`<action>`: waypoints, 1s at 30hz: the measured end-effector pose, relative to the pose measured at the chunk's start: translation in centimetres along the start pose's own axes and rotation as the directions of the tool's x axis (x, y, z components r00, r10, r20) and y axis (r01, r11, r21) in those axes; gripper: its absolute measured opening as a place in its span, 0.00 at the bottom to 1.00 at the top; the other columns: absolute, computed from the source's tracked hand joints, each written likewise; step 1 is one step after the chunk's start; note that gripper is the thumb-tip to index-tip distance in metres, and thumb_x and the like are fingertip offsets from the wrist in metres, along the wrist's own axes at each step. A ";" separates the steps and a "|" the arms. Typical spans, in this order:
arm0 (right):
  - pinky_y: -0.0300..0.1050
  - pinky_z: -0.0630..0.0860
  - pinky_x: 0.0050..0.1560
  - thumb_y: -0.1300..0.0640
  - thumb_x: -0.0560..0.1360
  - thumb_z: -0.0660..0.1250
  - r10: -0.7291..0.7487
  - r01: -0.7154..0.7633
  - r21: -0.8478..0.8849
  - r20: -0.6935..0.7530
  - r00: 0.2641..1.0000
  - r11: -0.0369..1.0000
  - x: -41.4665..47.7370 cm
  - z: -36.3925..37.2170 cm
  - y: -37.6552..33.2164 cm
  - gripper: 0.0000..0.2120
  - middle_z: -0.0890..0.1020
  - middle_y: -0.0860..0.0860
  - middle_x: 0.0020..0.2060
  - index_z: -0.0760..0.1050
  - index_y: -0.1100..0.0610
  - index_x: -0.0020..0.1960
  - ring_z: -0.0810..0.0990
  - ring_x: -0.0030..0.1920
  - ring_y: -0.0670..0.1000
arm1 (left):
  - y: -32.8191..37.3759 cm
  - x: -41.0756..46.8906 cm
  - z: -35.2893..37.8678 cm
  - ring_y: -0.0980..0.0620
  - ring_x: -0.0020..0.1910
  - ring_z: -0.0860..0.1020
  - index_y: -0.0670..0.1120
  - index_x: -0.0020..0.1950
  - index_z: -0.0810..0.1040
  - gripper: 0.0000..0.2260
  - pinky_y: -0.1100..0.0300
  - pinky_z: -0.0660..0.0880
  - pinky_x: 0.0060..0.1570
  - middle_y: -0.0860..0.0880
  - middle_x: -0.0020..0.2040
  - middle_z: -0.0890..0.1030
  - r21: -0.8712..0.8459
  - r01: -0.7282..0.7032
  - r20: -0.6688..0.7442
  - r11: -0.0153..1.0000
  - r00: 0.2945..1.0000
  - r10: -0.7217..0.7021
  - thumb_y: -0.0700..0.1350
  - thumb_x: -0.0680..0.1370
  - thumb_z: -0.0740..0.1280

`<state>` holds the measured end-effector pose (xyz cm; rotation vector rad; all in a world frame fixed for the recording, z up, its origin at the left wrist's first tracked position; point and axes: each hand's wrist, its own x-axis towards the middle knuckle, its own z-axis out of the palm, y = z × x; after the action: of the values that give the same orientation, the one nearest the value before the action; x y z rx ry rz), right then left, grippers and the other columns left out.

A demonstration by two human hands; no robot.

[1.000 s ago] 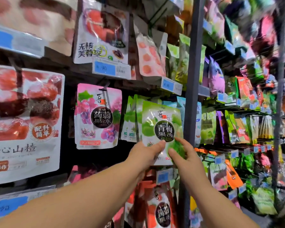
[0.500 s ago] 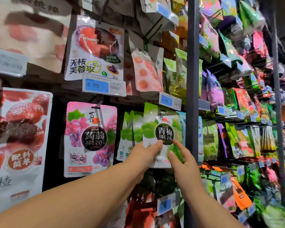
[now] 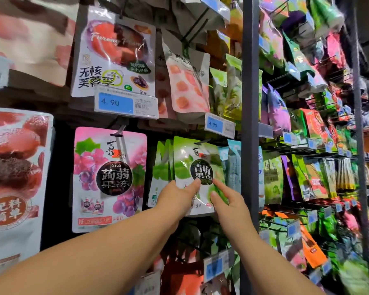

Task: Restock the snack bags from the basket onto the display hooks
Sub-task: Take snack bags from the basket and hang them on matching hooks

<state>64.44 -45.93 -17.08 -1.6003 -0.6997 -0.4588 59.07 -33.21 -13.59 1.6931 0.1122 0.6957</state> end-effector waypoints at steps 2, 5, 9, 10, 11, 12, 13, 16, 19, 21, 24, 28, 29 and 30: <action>0.41 0.64 0.64 0.52 0.81 0.63 0.009 -0.008 -0.057 0.026 1.000 0.998 0.6 0.4 0.3 0.20 0.70 0.48 0.66 0.69 0.41 0.72 0.69 0.60 0.43 | -0.6 0.9 -0.3 0.47 0.55 0.81 0.50 0.60 0.79 0.34 0.49 0.77 0.60 0.50 0.56 0.83 0.049 -0.005 -0.027 0.999 1.000 0.006 0.69 0.61 0.71; 0.44 0.69 0.59 0.52 0.82 0.62 0.056 -0.045 -0.144 0.073 0.996 0.989 1.2 1.2 0.6 0.21 0.69 0.51 0.64 0.67 0.40 0.73 0.71 0.55 0.48 | -1.1 1.9 -0.7 0.44 0.57 0.80 0.46 0.65 0.77 0.42 0.47 0.76 0.61 0.47 0.60 0.82 0.082 0.034 -0.071 0.996 0.997 -0.028 0.71 0.58 0.70; 0.38 0.62 0.56 0.53 0.82 0.61 0.050 -0.031 -0.170 0.108 0.993 0.985 0.7 1.4 0.7 0.25 0.65 0.51 0.64 0.61 0.40 0.76 0.67 0.55 0.45 | -1.9 1.7 -1.0 0.44 0.54 0.82 0.47 0.60 0.78 0.36 0.47 0.79 0.57 0.46 0.56 0.83 0.031 0.075 -0.076 0.997 0.994 -0.072 0.69 0.60 0.72; 0.38 0.61 0.57 0.52 0.82 0.62 0.044 -0.024 -0.175 0.111 0.993 0.984 0.4 1.3 0.8 0.26 0.64 0.50 0.64 0.60 0.40 0.77 0.66 0.56 0.45 | -2.0 1.2 -1.0 0.45 0.51 0.82 0.49 0.56 0.79 0.28 0.49 0.80 0.53 0.47 0.53 0.84 -0.002 0.095 -0.062 0.995 0.994 -0.095 0.65 0.65 0.74; 0.38 0.61 0.58 0.51 0.81 0.62 0.043 -0.022 -0.186 0.109 0.993 0.982 0.1 1.1 0.8 0.26 0.64 0.50 0.66 0.59 0.39 0.77 0.65 0.57 0.44 | -2.2 0.8 -1.0 0.47 0.50 0.82 0.49 0.54 0.78 0.19 0.52 0.80 0.48 0.47 0.52 0.84 -0.053 0.113 -0.034 0.992 0.993 -0.115 0.59 0.70 0.74; 0.38 0.61 0.58 0.50 0.81 0.63 0.042 -0.019 -0.201 0.110 0.993 0.979 -0.3 0.8 0.8 0.27 0.64 0.50 0.67 0.59 0.39 0.77 0.65 0.58 0.44 | -2.6 0.7 -0.9 0.48 0.48 0.82 0.47 0.56 0.78 0.15 0.55 0.79 0.43 0.47 0.52 0.83 -0.088 0.140 -0.010 0.986 0.990 -0.141 0.54 0.74 0.73; 0.38 0.61 0.58 0.50 0.81 0.63 0.039 -0.014 -0.220 0.110 0.993 0.975 -0.7 0.6 0.7 0.27 0.64 0.50 0.69 0.59 0.39 0.77 0.64 0.59 0.43 | -2.9 0.5 -0.8 0.49 0.45 0.81 0.45 0.58 0.78 0.15 0.57 0.77 0.39 0.47 0.52 0.83 -0.101 0.163 0.009 0.982 0.987 -0.163 0.52 0.76 0.72; 0.38 0.61 0.58 0.47 0.81 0.62 0.024 0.005 -0.293 0.097 0.995 0.956 -1.7 -0.1 0.7 0.26 0.64 0.50 0.71 0.60 0.42 0.78 0.66 0.58 0.43 | -3.9 -0.4 -0.6 0.52 0.37 0.76 0.42 0.59 0.76 0.15 0.61 0.77 0.32 0.46 0.45 0.79 -0.130 0.225 0.018 0.966 0.974 -0.225 0.50 0.78 0.70; 0.43 0.66 0.60 0.47 0.82 0.61 0.024 0.004 -0.361 0.072 0.997 0.933 -2.9 -0.6 0.9 0.23 0.65 0.51 0.69 0.64 0.45 0.76 0.71 0.56 0.47 | -4.2 -2.3 -0.1 0.55 0.30 0.70 0.44 0.46 0.75 0.06 0.67 0.73 0.24 0.47 0.36 0.73 -0.190 0.282 0.023 0.941 0.959 -0.283 0.45 0.80 0.68; 0.49 0.69 0.67 0.49 0.82 0.60 0.017 0.007 -0.412 0.054 0.998 0.911 -4.1 -1.4 1.3 0.20 0.67 0.53 0.68 0.70 0.49 0.73 0.75 0.61 0.52 | -4.2 -4.0 0.4 0.56 0.26 0.66 0.45 0.39 0.73 0.10 0.68 0.68 0.20 0.48 0.31 0.70 -0.222 0.300 0.021 0.928 0.953 -0.303 0.42 0.80 0.68; 0.48 0.68 0.68 0.51 0.81 0.61 -0.041 0.059 -0.402 0.052 0.998 0.914 -6.9 -3.1 1.2 0.14 0.72 0.52 0.61 0.77 0.52 0.65 0.73 0.63 0.49 | -4.6 -7.0 1.5 0.56 0.19 0.64 0.44 0.35 0.69 0.15 0.69 0.62 0.19 0.48 0.28 0.67 -0.166 0.279 0.126 0.946 0.957 -0.260 0.42 0.81 0.66; 0.36 0.63 0.57 0.55 0.83 0.59 -0.008 0.051 -0.468 0.094 0.996 0.882 -11.9 -7.4 1.3 0.13 0.74 0.48 0.52 0.79 0.58 0.60 0.69 0.60 0.47 | -7.7 -11.9 4.4 0.54 0.23 0.66 0.46 0.33 0.69 0.16 0.64 0.63 0.27 0.53 0.24 0.68 0.044 0.136 0.293 0.990 0.945 -0.143 0.45 0.80 0.67; 0.38 0.63 0.54 0.56 0.83 0.58 0.033 0.026 -0.492 0.110 0.993 0.870 -13.2 -8.8 1.7 0.14 0.76 0.53 0.52 0.79 0.61 0.59 0.71 0.58 0.50 | -8.9 -13.3 5.4 0.54 0.25 0.67 0.46 0.35 0.71 0.14 0.62 0.63 0.30 0.53 0.25 0.70 0.088 0.121 0.326 0.989 0.934 -0.143 0.47 0.79 0.68; 0.41 0.65 0.52 0.57 0.84 0.57 0.075 -0.003 -0.506 0.120 0.990 0.862 -14.4 -10.2 2.2 0.15 0.77 0.57 0.50 0.78 0.66 0.58 0.73 0.54 0.54 | -10.2 -14.8 6.5 0.53 0.27 0.69 0.46 0.36 0.72 0.13 0.60 0.64 0.32 0.53 0.27 0.71 0.136 0.118 0.348 0.984 0.924 -0.159 0.48 0.79 0.69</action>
<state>56.33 -58.59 -26.63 -2.1562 -0.6804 -0.5362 53.27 -42.72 -29.18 1.8743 0.0135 0.2698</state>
